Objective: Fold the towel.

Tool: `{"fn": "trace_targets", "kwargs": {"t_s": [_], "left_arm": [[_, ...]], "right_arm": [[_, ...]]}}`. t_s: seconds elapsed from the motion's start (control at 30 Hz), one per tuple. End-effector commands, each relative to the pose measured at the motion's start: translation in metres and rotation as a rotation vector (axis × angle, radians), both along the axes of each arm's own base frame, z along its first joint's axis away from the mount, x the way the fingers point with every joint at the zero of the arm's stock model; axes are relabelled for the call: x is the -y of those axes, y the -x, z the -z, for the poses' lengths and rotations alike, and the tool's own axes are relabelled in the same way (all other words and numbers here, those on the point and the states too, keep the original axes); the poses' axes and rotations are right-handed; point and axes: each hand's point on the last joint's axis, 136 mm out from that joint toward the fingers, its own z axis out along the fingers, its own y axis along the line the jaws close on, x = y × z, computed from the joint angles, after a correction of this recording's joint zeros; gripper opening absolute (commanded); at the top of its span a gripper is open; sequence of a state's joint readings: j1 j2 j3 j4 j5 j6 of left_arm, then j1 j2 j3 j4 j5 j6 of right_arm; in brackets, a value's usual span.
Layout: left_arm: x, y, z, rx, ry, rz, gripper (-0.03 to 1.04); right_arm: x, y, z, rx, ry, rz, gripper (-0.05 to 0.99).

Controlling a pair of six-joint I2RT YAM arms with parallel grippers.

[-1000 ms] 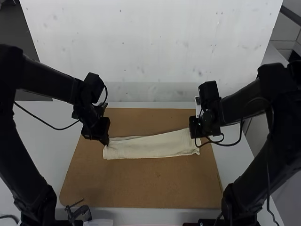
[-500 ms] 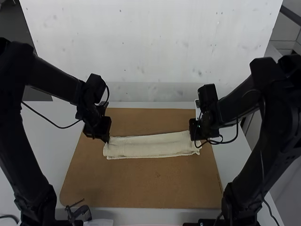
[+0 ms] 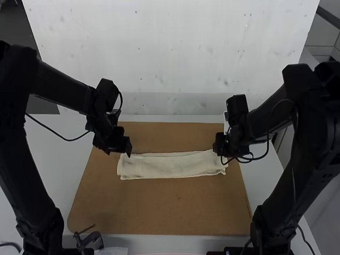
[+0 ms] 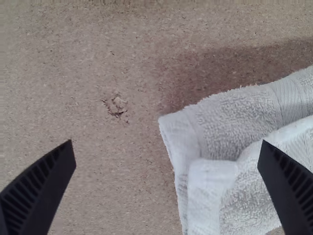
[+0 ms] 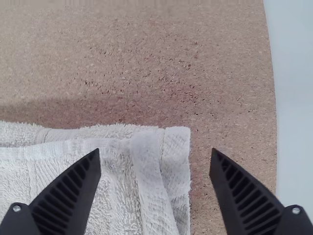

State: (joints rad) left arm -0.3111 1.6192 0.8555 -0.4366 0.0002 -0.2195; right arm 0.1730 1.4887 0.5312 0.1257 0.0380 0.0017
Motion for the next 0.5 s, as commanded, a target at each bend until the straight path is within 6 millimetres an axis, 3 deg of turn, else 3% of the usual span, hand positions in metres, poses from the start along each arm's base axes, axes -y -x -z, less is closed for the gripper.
{"fn": "trace_targets", "kwargs": {"t_s": [0.0,0.13,0.47], "left_arm": [[-0.003,-0.018,-0.029,0.091,0.013,0.003,0.97],[-0.008,-0.023,-0.042,0.127,0.026,-0.012,0.97],[-0.015,-0.027,-0.055,0.158,0.050,-0.028,0.97]], "right_arm": [[0.003,-0.009,-0.016,0.035,-0.057,0.032,0.68],[0.012,-0.008,-0.009,-0.015,-0.103,0.070,0.68],[0.010,0.004,0.042,-0.221,-0.147,0.101,0.68]]}}
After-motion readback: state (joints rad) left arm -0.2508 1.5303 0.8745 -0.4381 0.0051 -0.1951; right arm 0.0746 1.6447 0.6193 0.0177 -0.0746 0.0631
